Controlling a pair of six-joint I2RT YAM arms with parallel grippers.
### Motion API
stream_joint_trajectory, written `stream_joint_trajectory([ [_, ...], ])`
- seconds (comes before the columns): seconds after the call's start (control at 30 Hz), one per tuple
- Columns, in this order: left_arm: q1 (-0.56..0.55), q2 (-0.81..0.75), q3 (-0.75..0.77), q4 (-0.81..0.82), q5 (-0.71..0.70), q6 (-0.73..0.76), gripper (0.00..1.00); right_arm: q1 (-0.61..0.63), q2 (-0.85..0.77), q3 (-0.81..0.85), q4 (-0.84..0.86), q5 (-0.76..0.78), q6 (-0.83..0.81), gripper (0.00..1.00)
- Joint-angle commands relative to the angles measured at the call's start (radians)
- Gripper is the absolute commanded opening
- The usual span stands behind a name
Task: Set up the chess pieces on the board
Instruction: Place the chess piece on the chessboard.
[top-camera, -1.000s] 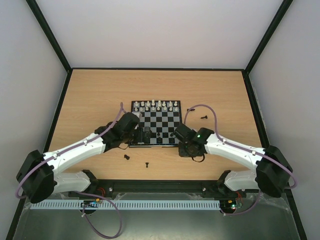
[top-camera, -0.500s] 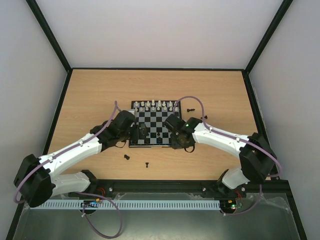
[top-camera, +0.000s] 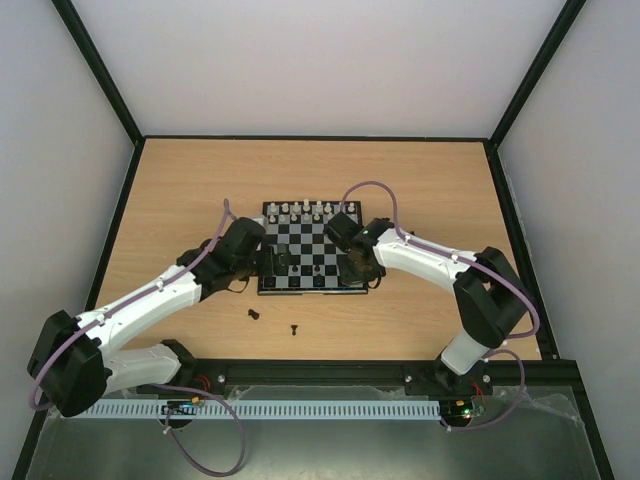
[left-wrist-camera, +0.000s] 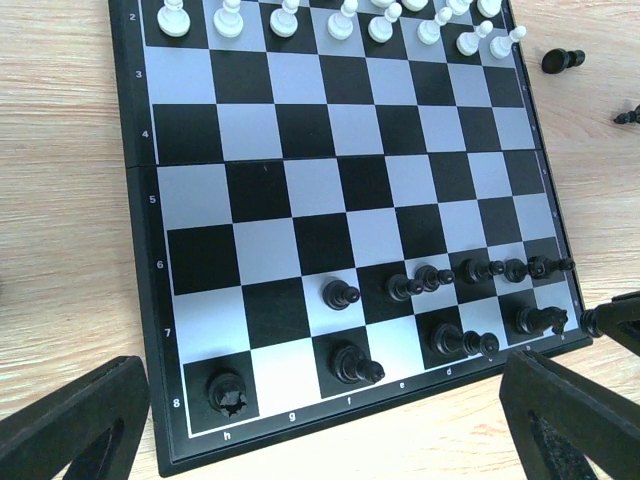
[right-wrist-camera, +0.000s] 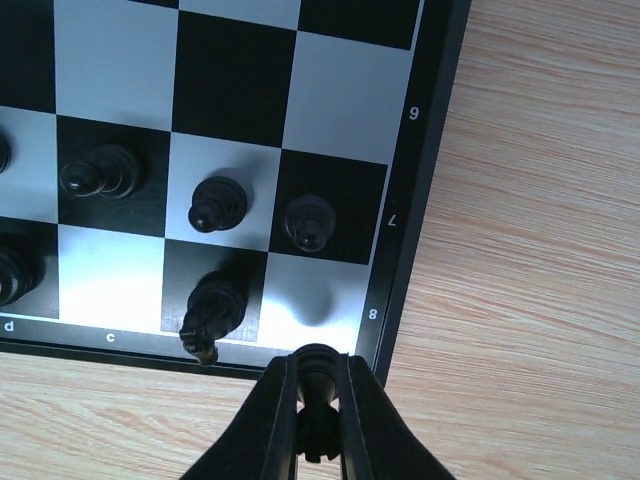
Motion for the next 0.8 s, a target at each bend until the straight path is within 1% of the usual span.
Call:
stream_joint_trajectory([
  [0.0,0.015,-0.004,-0.001,0.001,0.011,0.017,0.99,-0.012,0.034,0.040,-0.054,0.006,-0.042,0.01],
  [0.77,0.046,0.018,-0.021,0.030,0.039,0.028,0.99,-0.036,0.108,0.050,-0.016,-0.008,-0.075,0.02],
])
